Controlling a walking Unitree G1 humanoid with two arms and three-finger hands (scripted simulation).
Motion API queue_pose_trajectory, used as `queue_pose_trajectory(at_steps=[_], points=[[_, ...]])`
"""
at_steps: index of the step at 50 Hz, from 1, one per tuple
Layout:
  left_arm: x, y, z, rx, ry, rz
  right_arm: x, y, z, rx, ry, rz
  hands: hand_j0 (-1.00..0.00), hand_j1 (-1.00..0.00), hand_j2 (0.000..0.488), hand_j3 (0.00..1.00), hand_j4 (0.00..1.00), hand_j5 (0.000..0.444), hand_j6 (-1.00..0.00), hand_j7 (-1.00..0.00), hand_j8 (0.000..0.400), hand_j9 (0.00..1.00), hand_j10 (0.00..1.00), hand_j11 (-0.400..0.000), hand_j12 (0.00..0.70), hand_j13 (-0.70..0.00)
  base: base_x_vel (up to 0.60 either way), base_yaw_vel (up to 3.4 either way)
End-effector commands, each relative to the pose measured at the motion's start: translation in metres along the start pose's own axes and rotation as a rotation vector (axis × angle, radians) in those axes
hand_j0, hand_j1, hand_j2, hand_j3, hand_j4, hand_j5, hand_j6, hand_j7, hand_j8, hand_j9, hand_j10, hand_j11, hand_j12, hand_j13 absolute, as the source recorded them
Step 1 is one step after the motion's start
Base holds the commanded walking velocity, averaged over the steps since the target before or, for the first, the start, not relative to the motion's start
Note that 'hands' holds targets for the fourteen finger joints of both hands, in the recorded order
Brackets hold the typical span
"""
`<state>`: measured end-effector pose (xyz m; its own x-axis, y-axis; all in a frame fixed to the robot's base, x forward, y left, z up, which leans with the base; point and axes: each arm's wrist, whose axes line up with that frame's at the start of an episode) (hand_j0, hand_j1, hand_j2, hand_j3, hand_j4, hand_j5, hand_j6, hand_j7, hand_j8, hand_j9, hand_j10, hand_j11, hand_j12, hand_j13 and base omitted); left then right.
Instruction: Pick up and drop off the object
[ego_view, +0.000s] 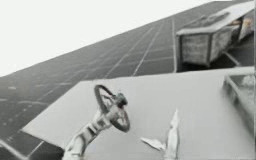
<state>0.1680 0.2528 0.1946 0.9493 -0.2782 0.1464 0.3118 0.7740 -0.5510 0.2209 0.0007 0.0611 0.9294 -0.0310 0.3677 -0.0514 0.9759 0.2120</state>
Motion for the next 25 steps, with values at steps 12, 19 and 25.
queue_pose_trajectory(at_steps=[12,19,25], points=[[0.06,-0.074,-0.059,-0.313,0.025,-0.033,0.063,0.083,-0.068,-0.062,-0.297,-0.064,-1.0,-1.0,0.0,0.11,1.0,0.444,-1.0,-1.0,0.4,0.11,1.0,-0.4,0.7,-0.7,0.0,0.0],[0.06,-0.067,-0.058,-0.285,0.05,0.006,0.065,0.069,-0.09,0.179,0.022,0.125,-1.0,-1.0,0.0,1.0,1.0,0.0,-1.0,-1.0,0.4,1.0,1.0,-0.4,0.7,-0.7,0.0,0.0],[0.049,-0.061,-0.071,-0.238,0.104,0.081,0.06,0.044,-0.098,0.463,0.228,-0.26,-1.0,-1.0,0.0,1.0,1.0,0.0,-1.0,-1.0,0.4,1.0,1.0,-0.4,0.7,-0.7,0.0,0.0]])
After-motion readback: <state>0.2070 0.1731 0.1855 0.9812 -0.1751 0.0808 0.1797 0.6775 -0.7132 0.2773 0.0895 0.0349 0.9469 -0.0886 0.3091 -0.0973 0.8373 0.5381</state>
